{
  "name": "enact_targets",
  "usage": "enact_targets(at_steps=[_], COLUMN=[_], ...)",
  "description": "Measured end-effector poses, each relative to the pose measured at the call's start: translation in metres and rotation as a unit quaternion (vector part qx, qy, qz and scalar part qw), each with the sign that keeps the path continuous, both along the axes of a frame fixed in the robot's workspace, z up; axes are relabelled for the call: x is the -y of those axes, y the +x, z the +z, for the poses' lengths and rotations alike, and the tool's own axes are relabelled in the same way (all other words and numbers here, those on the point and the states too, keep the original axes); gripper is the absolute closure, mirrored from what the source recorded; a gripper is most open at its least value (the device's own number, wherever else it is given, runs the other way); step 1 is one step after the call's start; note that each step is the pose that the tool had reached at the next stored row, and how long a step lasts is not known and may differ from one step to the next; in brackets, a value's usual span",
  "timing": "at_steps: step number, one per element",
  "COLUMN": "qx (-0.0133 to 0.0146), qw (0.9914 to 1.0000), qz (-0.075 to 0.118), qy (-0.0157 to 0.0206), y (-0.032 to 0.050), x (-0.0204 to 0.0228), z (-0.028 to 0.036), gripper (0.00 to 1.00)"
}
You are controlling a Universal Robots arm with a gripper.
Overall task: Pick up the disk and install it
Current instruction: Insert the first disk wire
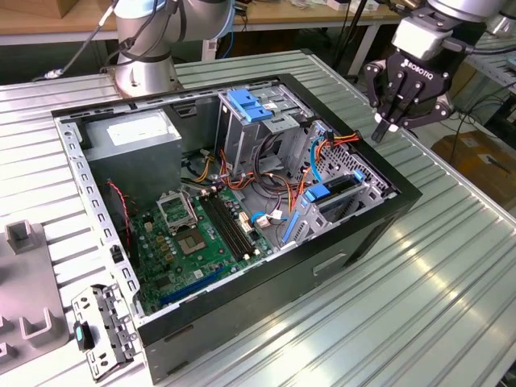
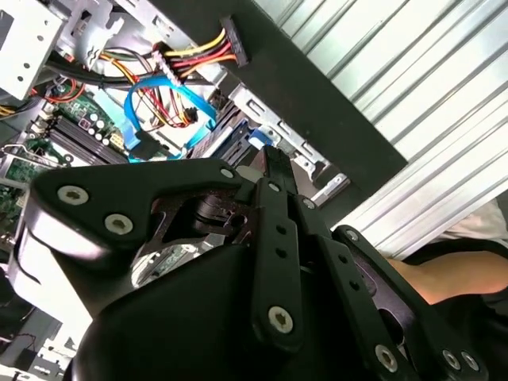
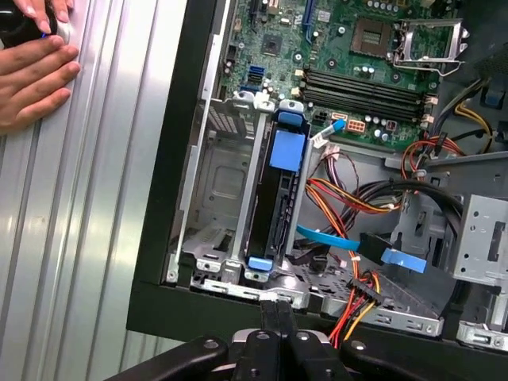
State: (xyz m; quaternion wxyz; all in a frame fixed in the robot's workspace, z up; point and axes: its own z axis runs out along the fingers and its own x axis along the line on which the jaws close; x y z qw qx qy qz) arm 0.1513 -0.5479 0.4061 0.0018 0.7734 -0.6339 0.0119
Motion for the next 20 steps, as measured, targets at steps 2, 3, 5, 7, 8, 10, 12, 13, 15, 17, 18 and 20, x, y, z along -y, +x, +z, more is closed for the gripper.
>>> enact_targets(at_steps=[2, 3, 5, 7, 8, 10, 12, 13, 15, 17, 18, 20], qx=[0.0000, 0.0000, 0.0000, 0.0000, 0.0000, 0.0000, 0.0000, 0.0000, 0.0000, 0.0000, 0.0000, 0.0000], qw=[1.00000, 0.99999, 0.99997, 0.99997, 0.99997, 0.99997, 0.99997, 0.99997, 0.99997, 0.99997, 0.99997, 0.99997], qz=[0.002, 0.004, 0.007, 0.008, 0.008, 0.008, 0.008, 0.008, 0.008, 0.008, 0.008, 0.008], qy=[0.0000, 0.0000, 0.0000, 0.0000, 0.0000, 0.0000, 0.0000, 0.0000, 0.0000, 0.0000, 0.0000, 0.0000], y=[0.0037, 0.0059, 0.0121, 0.0125, 0.0125, 0.0128, 0.0130, 0.0130, 0.0130, 0.0135, 0.0135, 0.0135], x=[-0.0017, -0.0026, -0.0056, -0.0057, -0.0057, -0.0058, -0.0058, -0.0058, -0.0058, -0.0059, -0.0059, -0.0059], z=[-0.0001, -0.0002, -0.0003, -0.0003, -0.0003, -0.0003, -0.0003, -0.0003, -0.0003, -0.0003, -0.0003, -0.0003], gripper=[0.89, 0.89, 0.89, 0.89, 0.89, 0.89, 0.89, 0.89, 0.89, 0.89, 0.89, 0.89])
